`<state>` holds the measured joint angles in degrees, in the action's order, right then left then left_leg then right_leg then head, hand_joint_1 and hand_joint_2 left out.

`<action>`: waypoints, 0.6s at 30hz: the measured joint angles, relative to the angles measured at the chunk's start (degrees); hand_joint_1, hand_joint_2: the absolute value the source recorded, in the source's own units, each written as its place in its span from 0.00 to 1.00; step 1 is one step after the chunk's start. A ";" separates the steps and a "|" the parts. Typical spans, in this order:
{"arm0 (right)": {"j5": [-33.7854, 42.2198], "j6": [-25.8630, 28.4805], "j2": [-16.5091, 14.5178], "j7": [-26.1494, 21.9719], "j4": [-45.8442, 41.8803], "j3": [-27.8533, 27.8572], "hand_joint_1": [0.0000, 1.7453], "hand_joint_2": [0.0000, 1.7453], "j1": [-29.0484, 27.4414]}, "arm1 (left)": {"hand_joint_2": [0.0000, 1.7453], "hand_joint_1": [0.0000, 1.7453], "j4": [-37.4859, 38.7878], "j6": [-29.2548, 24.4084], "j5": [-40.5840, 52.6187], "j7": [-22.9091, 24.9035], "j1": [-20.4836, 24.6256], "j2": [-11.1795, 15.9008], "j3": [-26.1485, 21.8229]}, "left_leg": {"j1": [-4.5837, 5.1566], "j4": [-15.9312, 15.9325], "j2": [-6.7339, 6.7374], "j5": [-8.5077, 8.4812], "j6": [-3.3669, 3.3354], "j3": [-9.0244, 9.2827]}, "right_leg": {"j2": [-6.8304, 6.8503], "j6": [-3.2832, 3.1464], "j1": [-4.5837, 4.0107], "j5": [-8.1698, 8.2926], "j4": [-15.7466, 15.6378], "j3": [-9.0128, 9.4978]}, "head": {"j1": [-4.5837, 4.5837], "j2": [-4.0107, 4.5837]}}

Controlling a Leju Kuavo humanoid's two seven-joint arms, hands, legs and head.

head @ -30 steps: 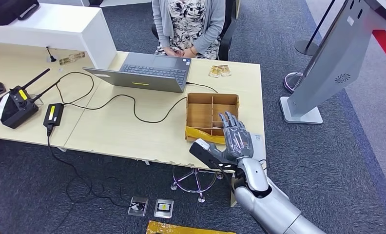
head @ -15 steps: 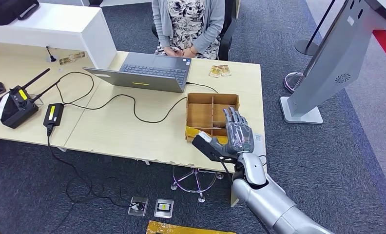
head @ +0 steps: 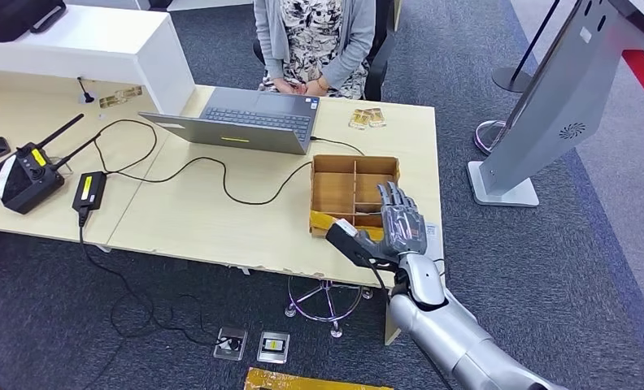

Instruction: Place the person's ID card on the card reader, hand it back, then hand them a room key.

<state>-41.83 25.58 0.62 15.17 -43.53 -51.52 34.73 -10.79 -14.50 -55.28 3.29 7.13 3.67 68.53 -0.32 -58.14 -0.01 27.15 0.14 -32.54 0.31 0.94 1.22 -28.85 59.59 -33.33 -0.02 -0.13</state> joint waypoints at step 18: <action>0.86 0.63 -2.31 -2.44 4.08 0.00 0.19 1.00 0.90 | 0.00 0.00 0.06 -0.10 -0.15 -0.19 0.01 0.04 0.01 | 0.00 0.00 0.00 0.00 0.00 0.00 | -0.01 0.00 0.00 0.00 0.00 -0.01 | 0.00 0.00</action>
<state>-40.97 26.21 -1.69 12.73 -39.46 -51.52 35.63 -10.73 -14.60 -55.42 3.10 7.15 3.72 68.54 -0.32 -58.14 -0.01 27.15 0.15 -32.54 0.30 0.94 1.21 -28.85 59.59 -33.33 -0.02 -0.13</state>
